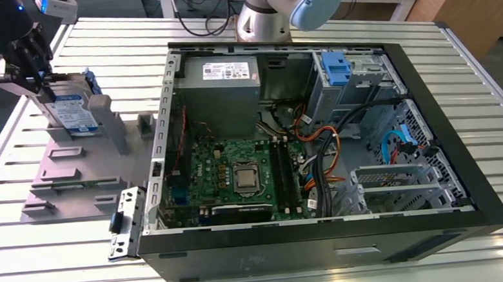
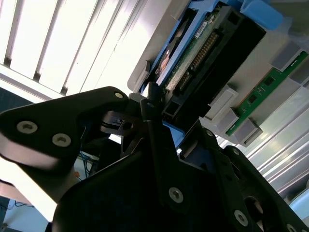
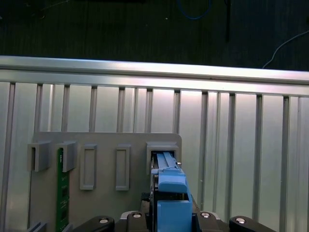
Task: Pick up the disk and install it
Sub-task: 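Pick up the disk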
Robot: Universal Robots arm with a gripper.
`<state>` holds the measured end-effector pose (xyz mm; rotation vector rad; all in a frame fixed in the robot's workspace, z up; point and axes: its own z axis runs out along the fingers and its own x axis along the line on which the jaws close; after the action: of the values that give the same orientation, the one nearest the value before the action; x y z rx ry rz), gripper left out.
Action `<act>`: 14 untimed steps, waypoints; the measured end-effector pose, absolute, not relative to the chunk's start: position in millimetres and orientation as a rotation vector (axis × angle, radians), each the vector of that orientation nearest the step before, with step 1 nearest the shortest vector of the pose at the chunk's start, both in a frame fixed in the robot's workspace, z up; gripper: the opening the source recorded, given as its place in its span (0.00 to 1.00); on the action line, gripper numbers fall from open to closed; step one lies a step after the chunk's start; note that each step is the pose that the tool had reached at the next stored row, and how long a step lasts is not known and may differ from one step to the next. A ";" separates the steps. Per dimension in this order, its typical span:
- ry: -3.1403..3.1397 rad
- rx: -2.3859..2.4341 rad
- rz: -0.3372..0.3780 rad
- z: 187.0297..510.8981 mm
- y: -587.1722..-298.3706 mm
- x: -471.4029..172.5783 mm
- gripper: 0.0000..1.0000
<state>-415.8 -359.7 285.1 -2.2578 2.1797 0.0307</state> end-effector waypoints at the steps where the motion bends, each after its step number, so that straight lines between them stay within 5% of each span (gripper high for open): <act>1: 2.180 -2.258 0.031 285.3 -359.7 -415.8 0.36; 14: 2.180 -2.258 0.031 293.4 -359.7 -415.8 0.36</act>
<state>-415.8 -359.7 293.4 -2.2579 2.1799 0.0308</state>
